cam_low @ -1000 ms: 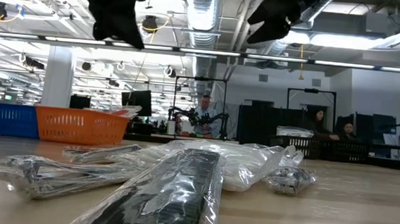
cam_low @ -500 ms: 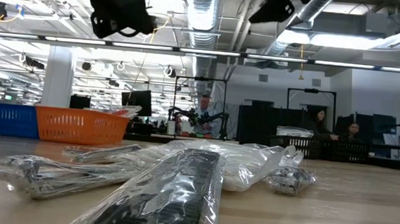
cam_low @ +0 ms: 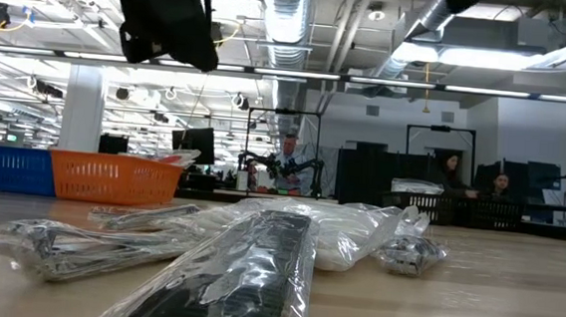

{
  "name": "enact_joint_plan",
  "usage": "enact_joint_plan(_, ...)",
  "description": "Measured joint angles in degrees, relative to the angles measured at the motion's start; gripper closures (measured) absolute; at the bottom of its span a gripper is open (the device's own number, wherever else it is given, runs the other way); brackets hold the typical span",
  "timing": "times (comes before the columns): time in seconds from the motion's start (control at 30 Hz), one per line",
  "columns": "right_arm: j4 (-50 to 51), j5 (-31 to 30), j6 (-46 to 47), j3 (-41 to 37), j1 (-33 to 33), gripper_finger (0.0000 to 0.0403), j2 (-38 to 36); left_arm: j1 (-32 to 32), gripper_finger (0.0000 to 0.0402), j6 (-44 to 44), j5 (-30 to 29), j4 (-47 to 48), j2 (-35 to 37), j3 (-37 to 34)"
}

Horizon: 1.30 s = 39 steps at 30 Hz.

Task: Pick & Place Travel size toiletries
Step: Put the silver nail cutter into the blue bin

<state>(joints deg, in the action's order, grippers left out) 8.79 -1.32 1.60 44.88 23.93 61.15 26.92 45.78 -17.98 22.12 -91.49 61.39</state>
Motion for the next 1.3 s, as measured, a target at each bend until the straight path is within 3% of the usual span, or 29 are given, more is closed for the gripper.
enact_joint_plan(0.23,-9.3,-0.2,0.0,-10.2,2.8,0.0007,-9.6,-2.3,0.0401,6.3,1.8,6.5,-3.4,1.7)
enact_joint_plan(0.53,-12.4,-0.2,-1.9,-14.3,2.1,0.0004,-11.2,-3.3,0.0402,1.9,0.6,31.1,-15.5,22.6)
enact_joint_plan(0.77,-12.3,-0.3,-2.2,-14.3,1.4,0.0007,-10.4,-6.9,0.0390,9.6,4.2,32.2,-15.2,19.7)
enact_joint_plan(0.9,-12.4,-0.3,-2.2,-14.2,1.5,0.0005,-10.0,-8.2,0.0346,11.9,9.3,28.7,-15.3,16.1)
enact_joint_plan(1.1,-12.6,-0.3,-2.2,-14.2,1.5,0.0007,-9.8,-7.7,0.0269,12.3,10.9,23.7,-15.7,13.6)
enact_joint_plan(1.3,-12.7,-0.3,-2.0,-14.2,0.9,0.0004,-9.8,-5.4,0.0239,13.6,10.9,19.0,-16.3,13.4)
